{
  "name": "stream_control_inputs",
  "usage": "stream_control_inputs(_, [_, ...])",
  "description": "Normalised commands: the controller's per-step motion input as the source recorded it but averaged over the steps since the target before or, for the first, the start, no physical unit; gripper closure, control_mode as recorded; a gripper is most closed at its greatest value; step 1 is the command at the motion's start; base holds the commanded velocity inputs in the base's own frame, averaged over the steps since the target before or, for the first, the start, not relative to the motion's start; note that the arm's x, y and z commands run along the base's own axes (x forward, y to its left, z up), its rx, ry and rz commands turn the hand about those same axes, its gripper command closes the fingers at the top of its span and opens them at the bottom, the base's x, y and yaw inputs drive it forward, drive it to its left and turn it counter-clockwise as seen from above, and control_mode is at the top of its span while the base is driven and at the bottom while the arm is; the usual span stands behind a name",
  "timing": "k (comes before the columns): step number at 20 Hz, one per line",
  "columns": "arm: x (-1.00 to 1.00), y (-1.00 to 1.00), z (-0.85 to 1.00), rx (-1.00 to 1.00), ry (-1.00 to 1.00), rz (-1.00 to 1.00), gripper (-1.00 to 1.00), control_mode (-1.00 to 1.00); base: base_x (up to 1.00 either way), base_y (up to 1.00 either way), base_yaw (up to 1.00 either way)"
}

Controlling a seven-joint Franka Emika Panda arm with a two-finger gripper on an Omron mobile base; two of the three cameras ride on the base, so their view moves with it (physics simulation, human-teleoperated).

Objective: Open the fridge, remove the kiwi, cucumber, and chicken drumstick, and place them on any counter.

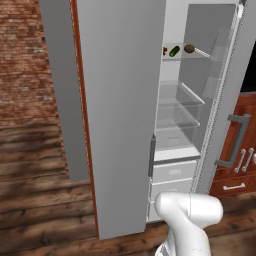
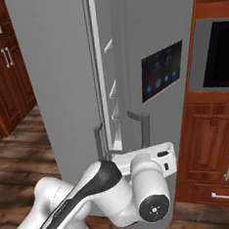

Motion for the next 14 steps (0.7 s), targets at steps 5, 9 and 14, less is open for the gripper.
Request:
stream_control_inputs(5, [-0.27, 0.21, 0.73, -0.08, 0.16, -0.05, -1.00, -1.00, 0.00, 0.00, 0.00])
stream_control_inputs(9, [-0.01, 0.34, 0.97, -0.25, 0.52, -0.10, -1.00, -1.00, 0.00, 0.00, 0.00])
stream_control_inputs(14, [0.13, 0.65, 0.49, -0.33, 0.61, -0.08, -1.00, -1.00, 0.00, 0.00, 0.00])
